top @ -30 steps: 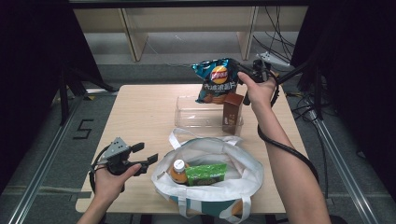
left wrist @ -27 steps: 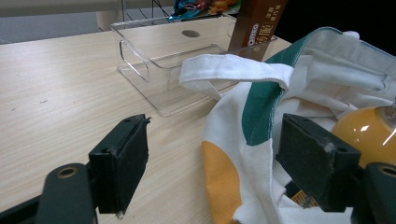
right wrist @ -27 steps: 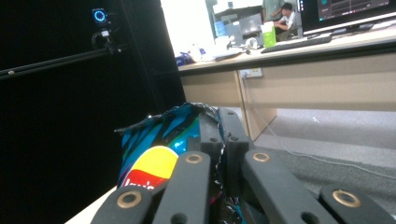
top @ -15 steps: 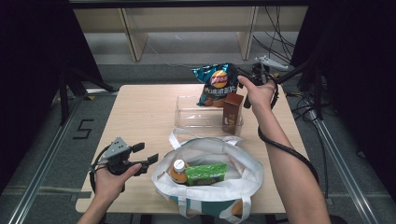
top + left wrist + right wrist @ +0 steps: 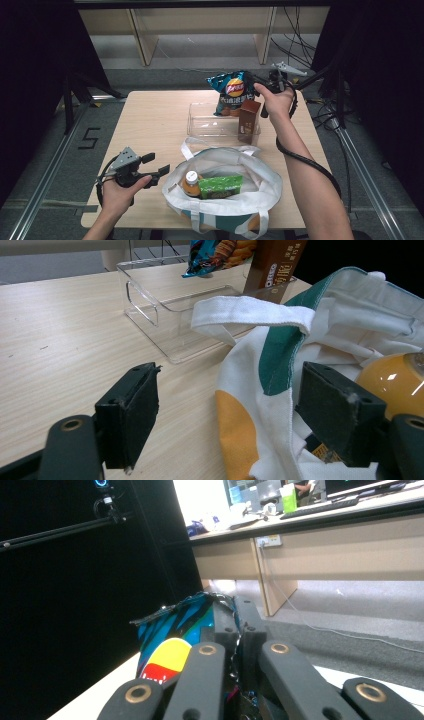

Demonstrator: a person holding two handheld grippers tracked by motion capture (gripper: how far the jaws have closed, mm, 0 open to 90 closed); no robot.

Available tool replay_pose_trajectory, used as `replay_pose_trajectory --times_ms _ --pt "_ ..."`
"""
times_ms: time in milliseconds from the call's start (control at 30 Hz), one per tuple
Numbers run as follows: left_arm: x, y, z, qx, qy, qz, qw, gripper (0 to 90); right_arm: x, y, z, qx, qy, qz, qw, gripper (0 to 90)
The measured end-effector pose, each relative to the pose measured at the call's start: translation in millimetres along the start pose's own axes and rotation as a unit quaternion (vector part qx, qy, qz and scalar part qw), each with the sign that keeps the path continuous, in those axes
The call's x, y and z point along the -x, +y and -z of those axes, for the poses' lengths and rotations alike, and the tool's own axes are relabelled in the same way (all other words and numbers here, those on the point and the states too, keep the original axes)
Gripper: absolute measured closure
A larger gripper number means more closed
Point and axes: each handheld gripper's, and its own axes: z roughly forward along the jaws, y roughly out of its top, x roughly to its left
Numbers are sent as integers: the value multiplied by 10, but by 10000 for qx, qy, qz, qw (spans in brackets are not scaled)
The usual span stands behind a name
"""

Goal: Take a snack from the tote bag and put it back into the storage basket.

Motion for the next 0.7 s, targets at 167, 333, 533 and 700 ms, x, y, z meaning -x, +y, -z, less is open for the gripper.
replay_pose_trajectory --times_ms 167,333,533,700 --pt "-2 -1 -1 26 -34 2 10000 239 1 -18 -18 -64 -6 -43 10000 900" --pt "-3 1 -1 30 -38 3 10000 239 -32 -1 -16 -98 35 -78 9999 900" --pt "-1 1 -2 25 -36 9 10000 239 -60 23 -25 -75 135 -110 9998 900" --pt "1 1 9 12 6 -12 10000 239 -22 -17 -60 -56 172 -91 9998 900"
